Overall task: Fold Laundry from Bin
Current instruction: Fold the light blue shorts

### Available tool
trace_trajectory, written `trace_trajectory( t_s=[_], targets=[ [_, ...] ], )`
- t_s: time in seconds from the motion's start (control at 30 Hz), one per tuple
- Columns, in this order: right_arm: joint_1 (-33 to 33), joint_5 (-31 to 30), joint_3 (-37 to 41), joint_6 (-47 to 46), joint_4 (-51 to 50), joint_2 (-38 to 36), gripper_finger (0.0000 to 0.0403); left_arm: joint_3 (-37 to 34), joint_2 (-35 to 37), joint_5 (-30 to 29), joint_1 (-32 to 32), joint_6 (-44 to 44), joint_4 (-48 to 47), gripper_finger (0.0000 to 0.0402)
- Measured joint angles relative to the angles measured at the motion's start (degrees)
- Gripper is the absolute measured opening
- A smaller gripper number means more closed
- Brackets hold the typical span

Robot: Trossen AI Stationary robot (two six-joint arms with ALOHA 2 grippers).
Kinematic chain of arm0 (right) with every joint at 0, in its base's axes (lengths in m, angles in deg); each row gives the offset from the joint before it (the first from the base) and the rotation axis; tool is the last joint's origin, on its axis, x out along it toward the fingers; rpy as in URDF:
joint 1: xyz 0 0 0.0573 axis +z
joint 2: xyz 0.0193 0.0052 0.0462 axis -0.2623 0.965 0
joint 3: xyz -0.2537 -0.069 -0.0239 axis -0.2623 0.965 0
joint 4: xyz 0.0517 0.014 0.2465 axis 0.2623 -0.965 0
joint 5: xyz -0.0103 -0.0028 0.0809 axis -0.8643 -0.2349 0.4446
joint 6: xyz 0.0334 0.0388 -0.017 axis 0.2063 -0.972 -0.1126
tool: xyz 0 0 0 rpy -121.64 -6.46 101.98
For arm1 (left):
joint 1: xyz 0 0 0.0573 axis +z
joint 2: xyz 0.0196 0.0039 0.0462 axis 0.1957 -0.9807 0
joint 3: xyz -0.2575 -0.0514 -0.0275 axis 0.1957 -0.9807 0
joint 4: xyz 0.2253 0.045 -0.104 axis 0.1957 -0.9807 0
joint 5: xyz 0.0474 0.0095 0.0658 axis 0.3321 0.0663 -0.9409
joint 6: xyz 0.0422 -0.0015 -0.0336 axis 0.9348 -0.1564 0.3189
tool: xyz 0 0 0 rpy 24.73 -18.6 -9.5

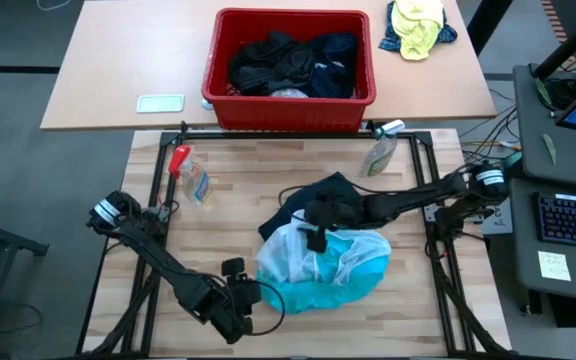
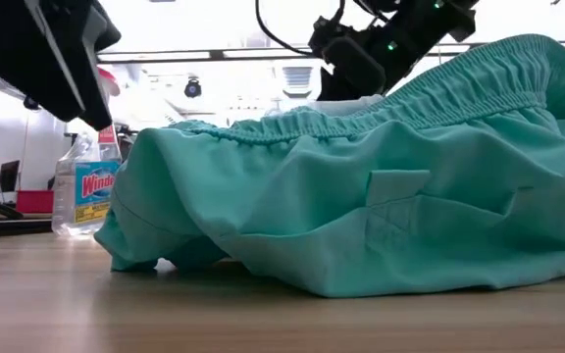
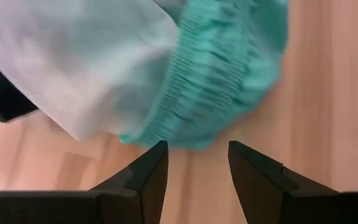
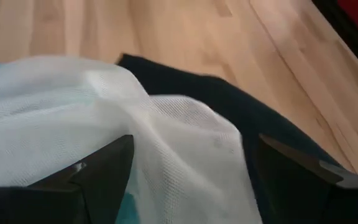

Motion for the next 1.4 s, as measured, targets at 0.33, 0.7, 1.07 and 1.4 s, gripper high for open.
trace_trajectory(
  t_s=[0.33,0.7,1.07,1.4],
  targets=[
    [6.4,5.0,-0.4,-0.8,-0.2,-2.5,0.0105,-1.7,0.1,-6.4,0.0,0.5,0.7,0.0125],
    [21.1,24.6,-0.5,-6.5,-8.4,-10.5,0.0009,-1.5,1.3,-10.7,0.2,10.7,10.8,0.0092],
    [33.8,24.9,3.3,-29.6,-17.7,-4.9,0.0009,-1.4,1.8,-19.1,8.3,17.4,12.2,0.0078],
    [50.9,11.5,4.9,-55.4,-17.5,-3.0,0.0009,-1.5,1.8,-14.4,9.4,19.7,23.4,0.0078]
  ],
)
